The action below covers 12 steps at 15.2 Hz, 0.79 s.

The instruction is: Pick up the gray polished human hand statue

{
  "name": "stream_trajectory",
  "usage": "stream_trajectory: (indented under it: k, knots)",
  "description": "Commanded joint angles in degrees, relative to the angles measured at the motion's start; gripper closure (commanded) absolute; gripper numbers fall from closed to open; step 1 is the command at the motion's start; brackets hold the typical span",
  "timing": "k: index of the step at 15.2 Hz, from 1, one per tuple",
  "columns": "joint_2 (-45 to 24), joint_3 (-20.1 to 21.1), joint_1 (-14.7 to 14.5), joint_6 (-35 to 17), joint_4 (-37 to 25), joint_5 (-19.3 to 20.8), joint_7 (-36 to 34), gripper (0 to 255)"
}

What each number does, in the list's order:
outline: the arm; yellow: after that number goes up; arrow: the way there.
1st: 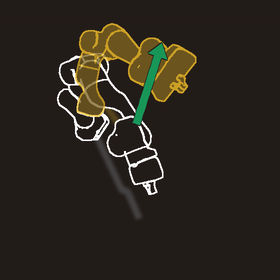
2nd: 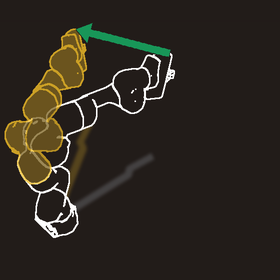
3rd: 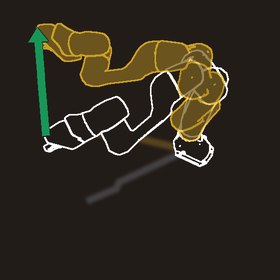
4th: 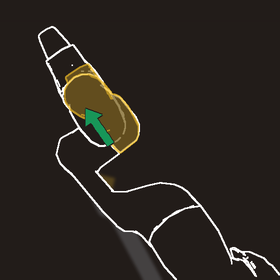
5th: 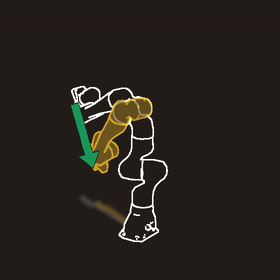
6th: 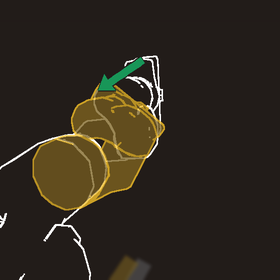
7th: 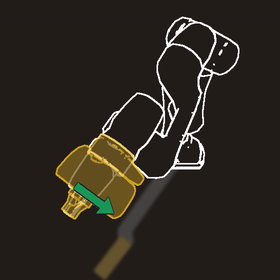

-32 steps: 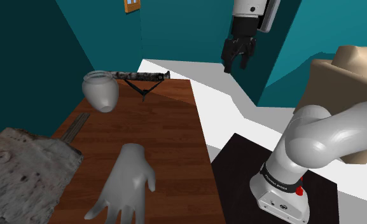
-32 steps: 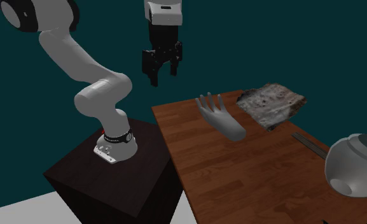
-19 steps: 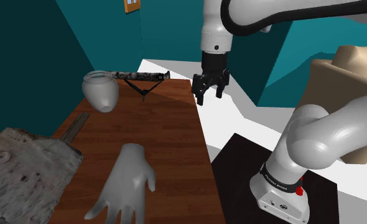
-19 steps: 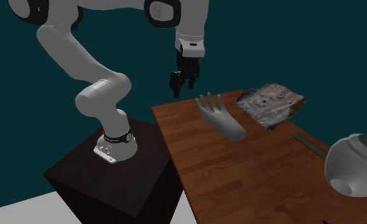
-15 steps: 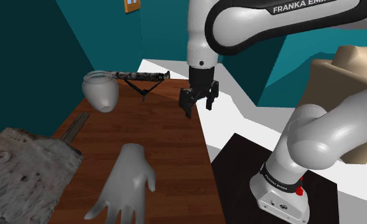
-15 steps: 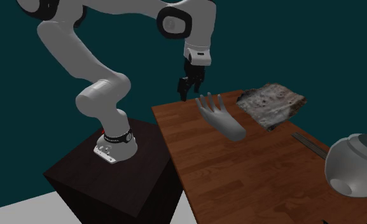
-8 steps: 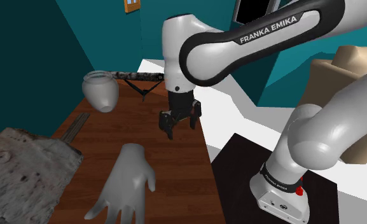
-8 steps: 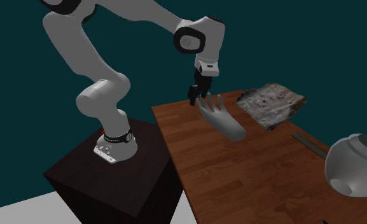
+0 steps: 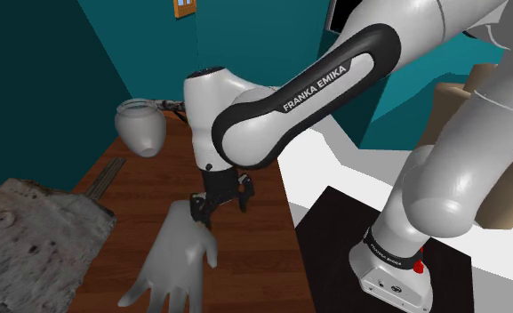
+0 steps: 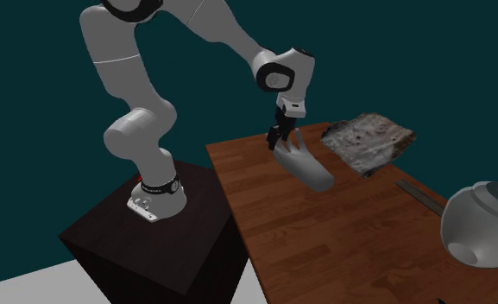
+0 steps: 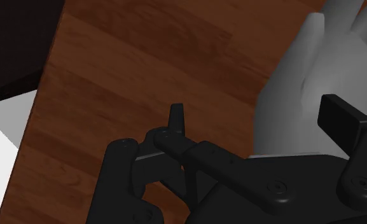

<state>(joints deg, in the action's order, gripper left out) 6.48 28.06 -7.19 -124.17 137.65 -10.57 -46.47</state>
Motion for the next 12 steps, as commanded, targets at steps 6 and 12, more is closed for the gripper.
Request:
stream_trajectory:
  k: [6, 12]
  knots:
    - [-12.6, 2.2, -1.7, -6.6, -4.6, 5.9, -8.5, 0]
    - [-16.4, 1.6, -2.2, -10.8, -3.7, 8.2, -9.8, 0]
